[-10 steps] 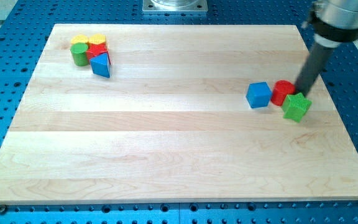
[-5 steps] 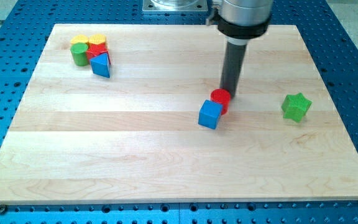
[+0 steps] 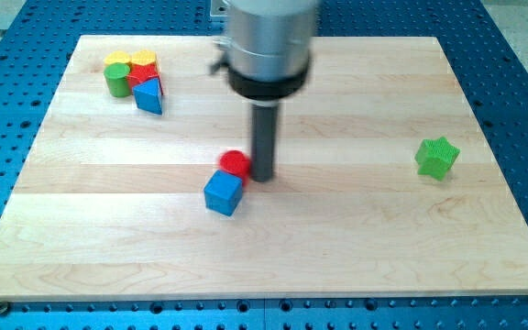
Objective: Place the red circle at the bottom of the green circle
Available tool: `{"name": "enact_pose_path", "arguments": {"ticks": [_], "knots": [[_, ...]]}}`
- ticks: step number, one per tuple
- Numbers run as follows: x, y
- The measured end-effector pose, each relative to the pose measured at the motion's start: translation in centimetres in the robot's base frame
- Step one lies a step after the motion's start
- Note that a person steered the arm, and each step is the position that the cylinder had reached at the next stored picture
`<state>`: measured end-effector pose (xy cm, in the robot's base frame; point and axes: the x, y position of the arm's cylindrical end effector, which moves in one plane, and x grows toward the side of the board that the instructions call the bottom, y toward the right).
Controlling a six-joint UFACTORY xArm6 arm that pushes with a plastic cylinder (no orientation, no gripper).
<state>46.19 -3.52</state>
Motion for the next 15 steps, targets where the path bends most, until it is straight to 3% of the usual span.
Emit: {"name": "enact_pose_path", "arguments": {"ticks": [1,2,3,5,7,8,10,11,12,13,14,15], "knots": [[-1.7,-5.8],[-1.5,-1.1],[1.6,-1.3],[-2.3,-14.1],[2.9,-15.2],[0.4,-25.1],[-1.0,-20.3],[-5.2,-20.1],[0.1,-23.0],[0.8,-26.9],[-1.0,-26.1],[-6.4,-23.8]]}}
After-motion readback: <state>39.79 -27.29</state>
